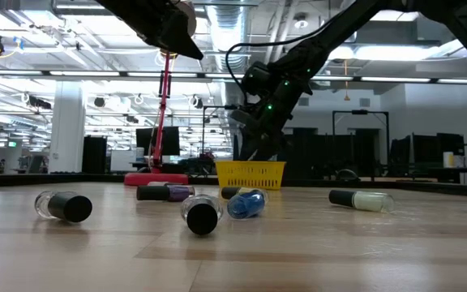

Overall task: Pick & Place Nail Polish
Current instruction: Put the blue nail polish bottle into the yellow bin, then put the top white nail polish bottle into the yellow bin

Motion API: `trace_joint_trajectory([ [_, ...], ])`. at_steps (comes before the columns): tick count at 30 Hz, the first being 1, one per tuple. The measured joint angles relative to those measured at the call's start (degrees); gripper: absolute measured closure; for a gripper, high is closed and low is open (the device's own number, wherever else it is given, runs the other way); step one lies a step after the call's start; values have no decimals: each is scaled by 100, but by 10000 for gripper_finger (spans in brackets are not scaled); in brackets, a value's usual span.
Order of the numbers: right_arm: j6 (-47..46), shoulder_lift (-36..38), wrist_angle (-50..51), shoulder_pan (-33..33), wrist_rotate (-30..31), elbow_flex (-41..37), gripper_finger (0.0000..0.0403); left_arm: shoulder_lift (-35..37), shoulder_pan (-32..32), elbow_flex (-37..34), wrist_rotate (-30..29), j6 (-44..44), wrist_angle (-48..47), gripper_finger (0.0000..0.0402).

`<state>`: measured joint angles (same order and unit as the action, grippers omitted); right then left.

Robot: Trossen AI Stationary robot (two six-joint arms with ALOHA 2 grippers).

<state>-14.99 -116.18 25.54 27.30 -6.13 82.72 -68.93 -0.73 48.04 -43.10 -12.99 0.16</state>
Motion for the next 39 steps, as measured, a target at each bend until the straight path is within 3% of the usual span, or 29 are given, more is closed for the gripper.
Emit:
trace_joint_trajectory([
  [4,143,369,261,61,-5,0,206,0,-9,4,589,136,-621,128],
  [8,463,1085,579,102,-2,2,211,-69,-147,2,1753,576,-1207,128],
  [12,644,1924,879,54,-2,4,218,-131,-337,-267,2415,580,-1125,128],
  [18,661,2965,1120,-196,-4,5,222,-136,-658,-1324,3681,553,-479,128],
  [26,652,3556,1365,-503,5,7,223,-139,-808,-2223,4353,-167,610,128],
  [39,596,3313,1644,-834,15,4,227,-721,-1110,-2538,5277,-810,1468,128],
])
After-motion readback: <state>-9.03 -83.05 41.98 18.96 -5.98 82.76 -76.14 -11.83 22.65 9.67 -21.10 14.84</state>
